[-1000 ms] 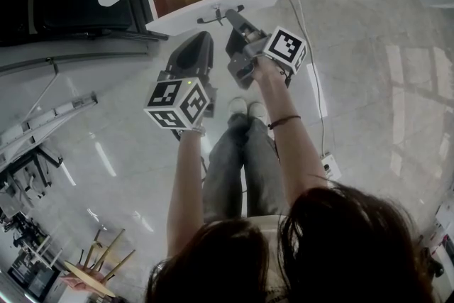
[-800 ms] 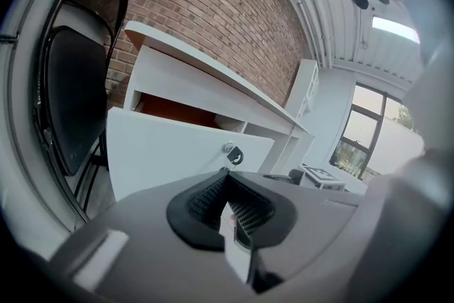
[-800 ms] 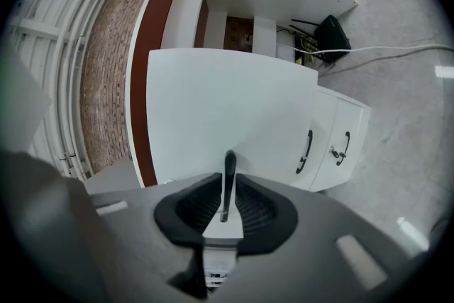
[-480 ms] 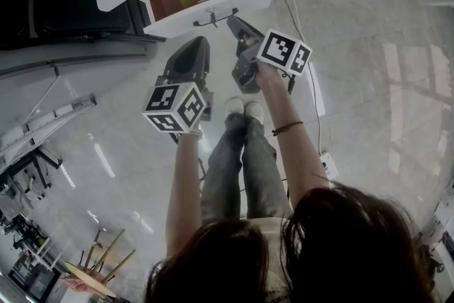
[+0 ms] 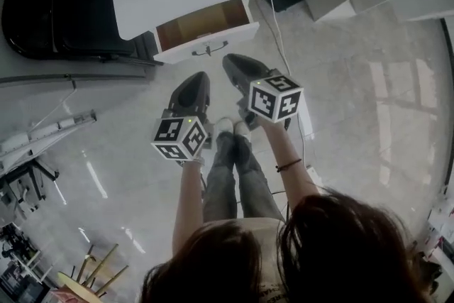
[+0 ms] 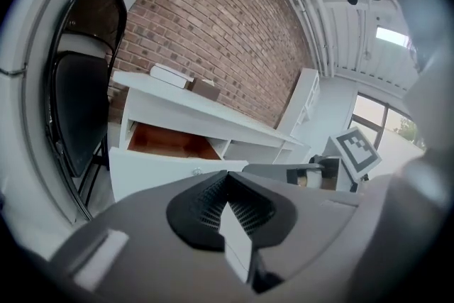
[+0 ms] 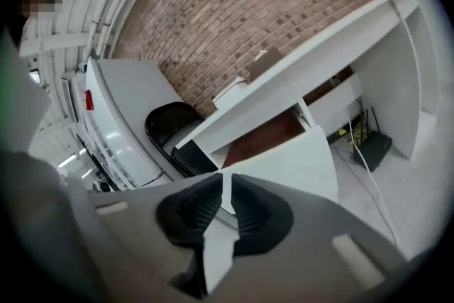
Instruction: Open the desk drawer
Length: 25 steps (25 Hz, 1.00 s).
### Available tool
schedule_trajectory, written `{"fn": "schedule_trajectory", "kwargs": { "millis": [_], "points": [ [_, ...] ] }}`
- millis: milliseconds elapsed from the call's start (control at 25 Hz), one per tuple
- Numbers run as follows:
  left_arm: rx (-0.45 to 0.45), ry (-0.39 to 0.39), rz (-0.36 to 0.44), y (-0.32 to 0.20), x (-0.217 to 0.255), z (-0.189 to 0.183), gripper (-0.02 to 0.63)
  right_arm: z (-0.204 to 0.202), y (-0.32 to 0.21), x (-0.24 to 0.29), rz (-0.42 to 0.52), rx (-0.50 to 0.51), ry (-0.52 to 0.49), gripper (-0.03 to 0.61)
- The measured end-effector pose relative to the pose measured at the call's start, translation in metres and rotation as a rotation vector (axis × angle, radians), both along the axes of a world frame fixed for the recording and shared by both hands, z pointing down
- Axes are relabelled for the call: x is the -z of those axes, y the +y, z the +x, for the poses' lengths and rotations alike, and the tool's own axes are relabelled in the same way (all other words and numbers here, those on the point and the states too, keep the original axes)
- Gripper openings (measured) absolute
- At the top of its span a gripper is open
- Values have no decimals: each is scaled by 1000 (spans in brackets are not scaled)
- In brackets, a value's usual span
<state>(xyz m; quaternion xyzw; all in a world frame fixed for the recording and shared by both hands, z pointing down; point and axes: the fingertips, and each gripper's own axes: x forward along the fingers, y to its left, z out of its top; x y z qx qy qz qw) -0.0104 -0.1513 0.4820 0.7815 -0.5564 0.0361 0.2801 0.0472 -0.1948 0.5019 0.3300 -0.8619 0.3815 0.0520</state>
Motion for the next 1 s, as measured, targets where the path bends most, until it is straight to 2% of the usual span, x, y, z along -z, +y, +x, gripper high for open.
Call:
{"fn": "schedule_trajectory", "kwargs": {
  "millis": [200, 560, 1000],
  "points": [
    [0, 4, 45, 7, 54, 5, 0, 0, 12, 56, 111, 68, 75, 40],
    [-20, 3, 115, 35, 125, 16, 0, -1, 36, 141, 271, 122, 103, 25],
    [-42, -18, 194, 46, 181, 13, -1, -7, 60, 197, 351, 170, 84, 3]
  ]
}}
